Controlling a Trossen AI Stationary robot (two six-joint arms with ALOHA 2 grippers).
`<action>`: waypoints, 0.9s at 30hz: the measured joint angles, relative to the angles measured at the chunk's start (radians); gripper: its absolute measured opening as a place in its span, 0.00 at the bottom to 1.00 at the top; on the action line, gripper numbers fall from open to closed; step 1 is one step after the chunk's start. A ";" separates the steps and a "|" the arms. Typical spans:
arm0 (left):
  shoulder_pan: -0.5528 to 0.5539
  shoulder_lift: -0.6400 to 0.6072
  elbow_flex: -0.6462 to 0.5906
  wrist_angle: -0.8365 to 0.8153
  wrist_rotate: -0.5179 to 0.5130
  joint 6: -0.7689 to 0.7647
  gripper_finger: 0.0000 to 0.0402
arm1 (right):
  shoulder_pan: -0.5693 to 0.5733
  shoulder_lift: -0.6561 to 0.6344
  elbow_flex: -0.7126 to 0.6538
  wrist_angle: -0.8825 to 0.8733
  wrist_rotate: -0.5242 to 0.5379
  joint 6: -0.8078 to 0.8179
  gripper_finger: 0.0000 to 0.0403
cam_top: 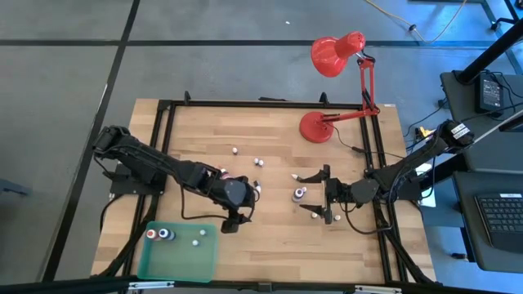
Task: Pick & Place food coloring
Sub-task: Put the yellow food coloring into the blue bin
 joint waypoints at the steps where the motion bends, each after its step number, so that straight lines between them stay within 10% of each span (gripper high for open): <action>1: 0.000 0.000 0.000 -0.021 0.000 0.002 0.59 | 0.000 0.000 0.000 0.000 0.000 0.000 0.97; 27: 0.000 0.000 -0.014 -0.214 -0.114 0.078 0.61 | 0.000 0.000 0.000 -0.011 0.000 -0.025 0.97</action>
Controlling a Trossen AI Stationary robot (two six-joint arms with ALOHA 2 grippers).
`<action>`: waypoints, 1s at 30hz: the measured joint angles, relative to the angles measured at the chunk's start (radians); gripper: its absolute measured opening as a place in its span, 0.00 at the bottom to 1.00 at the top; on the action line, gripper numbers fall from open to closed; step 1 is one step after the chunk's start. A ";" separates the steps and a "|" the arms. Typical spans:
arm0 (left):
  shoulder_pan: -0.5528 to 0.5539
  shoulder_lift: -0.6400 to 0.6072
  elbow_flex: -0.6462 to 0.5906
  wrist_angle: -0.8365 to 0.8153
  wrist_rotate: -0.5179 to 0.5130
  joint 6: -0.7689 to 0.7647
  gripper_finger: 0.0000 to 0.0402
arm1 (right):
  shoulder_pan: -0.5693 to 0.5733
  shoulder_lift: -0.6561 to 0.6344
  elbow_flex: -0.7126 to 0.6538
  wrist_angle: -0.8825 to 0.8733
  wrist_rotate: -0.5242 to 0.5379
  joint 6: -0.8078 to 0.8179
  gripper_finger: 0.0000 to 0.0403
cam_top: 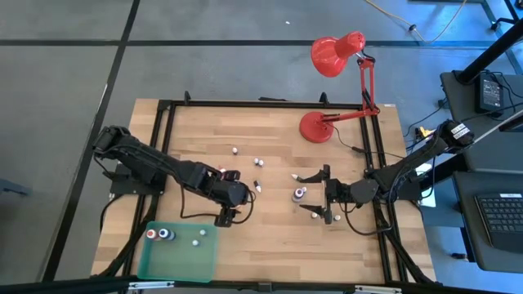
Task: Pick & Place food coloring
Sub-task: Put the yellow food coloring into the blue bin
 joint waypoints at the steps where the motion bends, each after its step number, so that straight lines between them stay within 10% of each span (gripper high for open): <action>1: 0.000 0.001 -0.003 -0.004 0.000 0.000 0.61 | 0.000 0.000 0.000 0.000 0.000 0.001 0.97; 30: 0.000 0.089 -0.081 0.044 -0.042 0.000 0.60 | 0.000 0.000 0.000 -0.005 0.000 0.002 0.97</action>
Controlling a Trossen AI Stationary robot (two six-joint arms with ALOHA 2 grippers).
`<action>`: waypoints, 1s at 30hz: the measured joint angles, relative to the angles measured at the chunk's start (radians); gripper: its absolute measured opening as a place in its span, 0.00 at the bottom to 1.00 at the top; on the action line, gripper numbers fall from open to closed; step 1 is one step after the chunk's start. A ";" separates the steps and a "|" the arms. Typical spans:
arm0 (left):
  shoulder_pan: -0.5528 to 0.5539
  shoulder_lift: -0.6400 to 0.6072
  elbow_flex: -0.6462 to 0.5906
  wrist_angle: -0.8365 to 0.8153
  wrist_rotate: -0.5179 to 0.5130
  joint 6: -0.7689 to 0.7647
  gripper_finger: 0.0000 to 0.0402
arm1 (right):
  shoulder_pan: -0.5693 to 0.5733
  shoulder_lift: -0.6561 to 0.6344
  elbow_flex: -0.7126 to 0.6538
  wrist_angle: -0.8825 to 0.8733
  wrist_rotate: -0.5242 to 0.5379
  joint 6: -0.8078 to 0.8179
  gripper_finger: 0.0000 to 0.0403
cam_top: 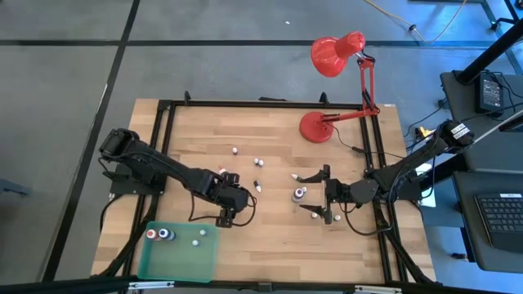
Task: Pick & Place food coloring
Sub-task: Put the yellow food coloring into the blue bin
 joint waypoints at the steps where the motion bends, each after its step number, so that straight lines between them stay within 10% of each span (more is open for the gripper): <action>1: 0.000 -0.002 0.000 0.001 0.000 0.000 0.60 | 0.000 0.000 0.000 0.000 0.000 0.000 0.97; 18: 0.000 -0.036 0.005 -0.013 -0.003 0.000 0.59 | 0.000 0.000 0.000 -0.003 0.000 -0.002 0.97; 30: 0.000 -0.036 0.005 -0.015 0.002 0.000 0.37 | 0.000 0.000 0.000 -0.003 0.001 -0.003 0.97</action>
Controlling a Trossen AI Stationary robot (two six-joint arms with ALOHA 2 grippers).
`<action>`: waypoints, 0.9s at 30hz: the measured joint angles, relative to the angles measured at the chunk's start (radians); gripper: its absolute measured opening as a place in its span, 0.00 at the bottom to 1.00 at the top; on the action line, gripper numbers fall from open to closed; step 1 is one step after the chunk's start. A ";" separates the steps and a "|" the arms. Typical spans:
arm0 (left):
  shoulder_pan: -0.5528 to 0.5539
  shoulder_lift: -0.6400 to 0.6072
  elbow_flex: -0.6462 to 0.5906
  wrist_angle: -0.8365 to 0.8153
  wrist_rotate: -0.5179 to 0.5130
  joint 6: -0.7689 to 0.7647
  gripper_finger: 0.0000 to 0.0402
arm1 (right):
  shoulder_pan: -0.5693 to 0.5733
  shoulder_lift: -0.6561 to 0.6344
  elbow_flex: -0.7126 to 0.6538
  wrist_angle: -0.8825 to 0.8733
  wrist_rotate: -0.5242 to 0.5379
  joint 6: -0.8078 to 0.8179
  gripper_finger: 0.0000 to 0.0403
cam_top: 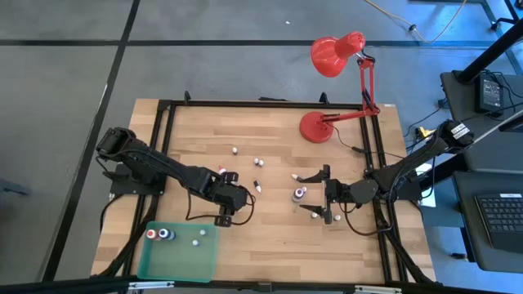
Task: Pick & Place food coloring
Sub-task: Put the yellow food coloring into the blue bin
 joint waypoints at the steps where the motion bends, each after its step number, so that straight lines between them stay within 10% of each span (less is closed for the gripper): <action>1: 0.000 0.000 0.000 -0.001 0.004 0.000 0.35 | 0.000 0.000 0.000 0.000 0.000 -0.002 0.97; 27: -0.229 -0.156 0.214 -0.391 -0.068 -0.414 0.28 | 0.000 0.000 0.000 -0.021 0.000 -0.043 0.97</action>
